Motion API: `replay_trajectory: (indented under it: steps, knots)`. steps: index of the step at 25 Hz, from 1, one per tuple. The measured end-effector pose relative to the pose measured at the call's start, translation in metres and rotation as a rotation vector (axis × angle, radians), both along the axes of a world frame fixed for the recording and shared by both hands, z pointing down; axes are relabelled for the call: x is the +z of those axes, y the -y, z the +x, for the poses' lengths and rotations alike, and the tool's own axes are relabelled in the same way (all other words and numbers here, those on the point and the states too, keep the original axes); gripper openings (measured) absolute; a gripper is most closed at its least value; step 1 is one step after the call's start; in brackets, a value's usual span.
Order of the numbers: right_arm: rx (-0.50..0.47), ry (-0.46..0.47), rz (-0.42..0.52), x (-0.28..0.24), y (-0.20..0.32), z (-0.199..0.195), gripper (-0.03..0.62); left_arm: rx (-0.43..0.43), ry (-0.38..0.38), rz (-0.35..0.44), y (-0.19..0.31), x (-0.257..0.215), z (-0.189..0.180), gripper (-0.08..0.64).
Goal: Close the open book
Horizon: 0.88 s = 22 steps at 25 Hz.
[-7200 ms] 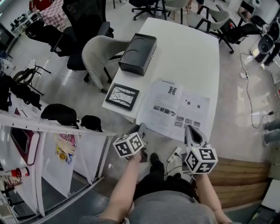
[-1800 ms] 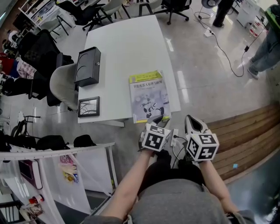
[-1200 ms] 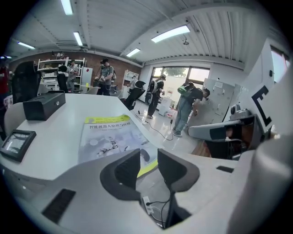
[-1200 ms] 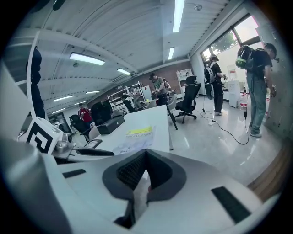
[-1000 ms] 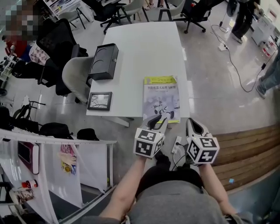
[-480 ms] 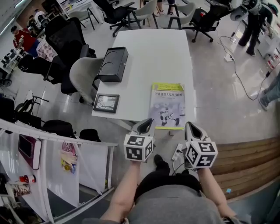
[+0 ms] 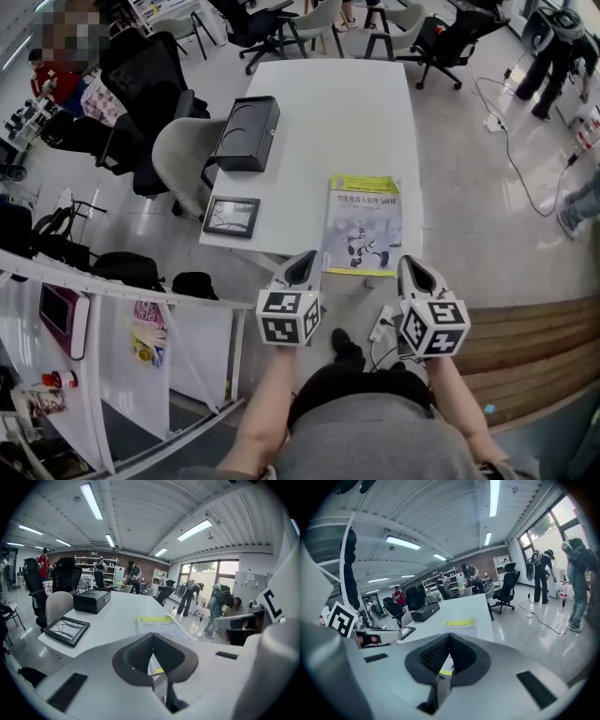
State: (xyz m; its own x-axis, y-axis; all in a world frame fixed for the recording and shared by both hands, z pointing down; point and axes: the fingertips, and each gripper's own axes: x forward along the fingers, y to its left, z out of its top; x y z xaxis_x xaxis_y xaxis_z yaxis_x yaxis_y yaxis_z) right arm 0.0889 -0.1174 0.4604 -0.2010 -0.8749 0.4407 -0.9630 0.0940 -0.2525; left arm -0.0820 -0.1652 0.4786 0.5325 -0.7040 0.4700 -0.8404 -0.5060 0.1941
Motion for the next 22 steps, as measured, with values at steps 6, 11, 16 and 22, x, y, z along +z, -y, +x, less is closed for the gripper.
replay_trajectory:
  steps: [6,11,16,22]
  knots:
    - [-0.040,0.006,0.010,-0.003,0.006,-0.008,0.005,-0.027,-0.011,-0.008,0.002,-0.001,-0.009,0.006]
    - [-0.080,0.000,0.023,-0.006,0.008,-0.017,0.003,-0.044,-0.013,-0.015,0.001,0.000,-0.016,0.006]
    - [-0.091,0.008,0.032,-0.008,0.010,-0.020,0.003,-0.052,-0.021,-0.023,0.002,0.001,-0.018,0.006]
    - [-0.094,0.002,0.030,-0.008,0.010,-0.020,0.003,-0.059,-0.018,-0.026,0.001,0.003,-0.020,0.006]
